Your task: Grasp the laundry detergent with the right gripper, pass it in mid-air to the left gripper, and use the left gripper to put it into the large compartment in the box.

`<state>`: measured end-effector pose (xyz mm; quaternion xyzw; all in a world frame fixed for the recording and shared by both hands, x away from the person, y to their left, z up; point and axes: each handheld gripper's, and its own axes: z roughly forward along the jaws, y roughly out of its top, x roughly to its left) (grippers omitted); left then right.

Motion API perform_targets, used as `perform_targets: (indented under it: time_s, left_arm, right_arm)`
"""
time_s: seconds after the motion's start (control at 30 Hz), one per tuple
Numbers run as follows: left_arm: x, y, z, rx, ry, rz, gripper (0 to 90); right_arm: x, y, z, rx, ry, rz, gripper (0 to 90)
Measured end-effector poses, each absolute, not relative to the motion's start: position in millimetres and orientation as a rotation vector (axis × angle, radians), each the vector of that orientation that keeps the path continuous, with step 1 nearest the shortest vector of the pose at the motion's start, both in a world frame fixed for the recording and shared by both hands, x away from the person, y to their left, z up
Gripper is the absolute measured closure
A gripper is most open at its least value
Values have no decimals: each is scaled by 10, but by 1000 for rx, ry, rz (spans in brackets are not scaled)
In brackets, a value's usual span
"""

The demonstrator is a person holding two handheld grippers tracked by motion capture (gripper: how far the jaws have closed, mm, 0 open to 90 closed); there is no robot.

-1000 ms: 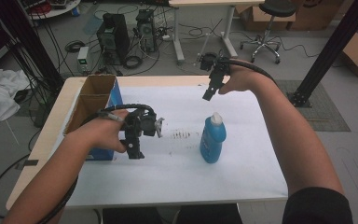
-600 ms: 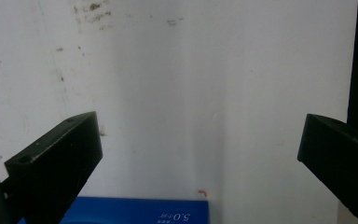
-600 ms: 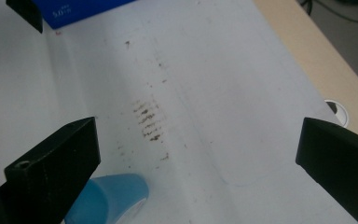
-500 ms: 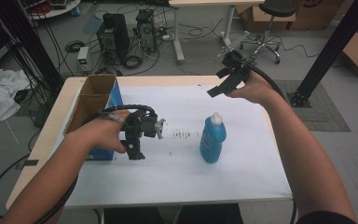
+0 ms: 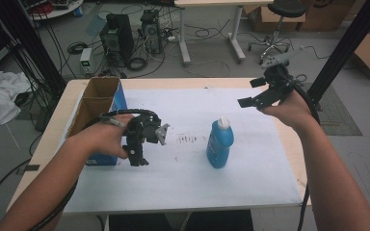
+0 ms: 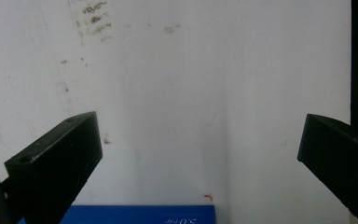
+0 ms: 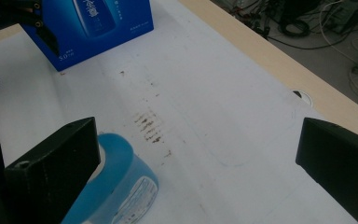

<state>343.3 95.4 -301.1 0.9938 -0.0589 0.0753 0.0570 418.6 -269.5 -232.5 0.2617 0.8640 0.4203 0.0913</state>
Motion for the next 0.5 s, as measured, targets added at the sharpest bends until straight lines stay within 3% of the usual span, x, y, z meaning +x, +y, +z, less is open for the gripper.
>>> perform_targets:
  time_s: [0.5]
  left_arm:
    - [3384, 1025, -2957, 2988, -218, 262, 1]
  right_arm:
    - [3465, -3024, -2691, 807, 2460, 1333, 0]
